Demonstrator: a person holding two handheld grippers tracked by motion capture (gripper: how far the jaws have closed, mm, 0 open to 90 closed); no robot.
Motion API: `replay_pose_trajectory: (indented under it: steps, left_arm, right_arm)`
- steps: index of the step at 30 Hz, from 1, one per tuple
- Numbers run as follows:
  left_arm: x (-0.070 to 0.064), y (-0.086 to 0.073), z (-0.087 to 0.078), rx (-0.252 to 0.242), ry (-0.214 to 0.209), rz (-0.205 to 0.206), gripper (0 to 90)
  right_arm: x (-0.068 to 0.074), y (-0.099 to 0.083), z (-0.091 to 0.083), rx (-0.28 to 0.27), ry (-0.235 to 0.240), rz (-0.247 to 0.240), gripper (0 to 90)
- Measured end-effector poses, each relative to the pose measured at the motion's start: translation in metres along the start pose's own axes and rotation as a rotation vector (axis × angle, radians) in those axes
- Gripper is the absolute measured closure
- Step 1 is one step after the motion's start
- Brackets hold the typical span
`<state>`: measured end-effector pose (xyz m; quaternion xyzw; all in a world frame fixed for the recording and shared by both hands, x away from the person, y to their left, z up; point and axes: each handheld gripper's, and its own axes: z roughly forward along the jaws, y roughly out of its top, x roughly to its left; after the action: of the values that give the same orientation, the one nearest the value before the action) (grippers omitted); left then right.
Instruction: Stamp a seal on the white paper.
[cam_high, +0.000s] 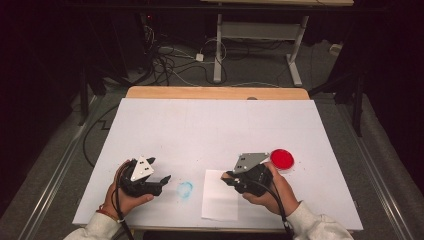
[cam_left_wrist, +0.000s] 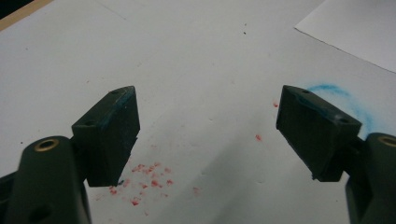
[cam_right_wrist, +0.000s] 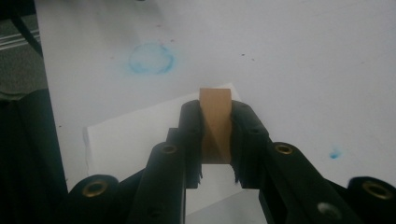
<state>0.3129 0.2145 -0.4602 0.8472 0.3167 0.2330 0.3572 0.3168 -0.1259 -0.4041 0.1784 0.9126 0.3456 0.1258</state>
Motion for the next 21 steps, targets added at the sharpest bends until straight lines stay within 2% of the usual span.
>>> replay_pose_trajectory:
  steps: [12,21]
  left_arm:
    - [-0.001,0.000,0.000,-0.003,0.006,-0.001,20.9]
    - [0.000,0.000,0.000,0.001,0.005,0.000,20.9]
  right_arm:
    - [0.015,-0.004,0.029,0.078,0.039,-0.027,76.0]
    - [0.019,-0.008,0.040,0.117,0.054,-0.033,76.0]
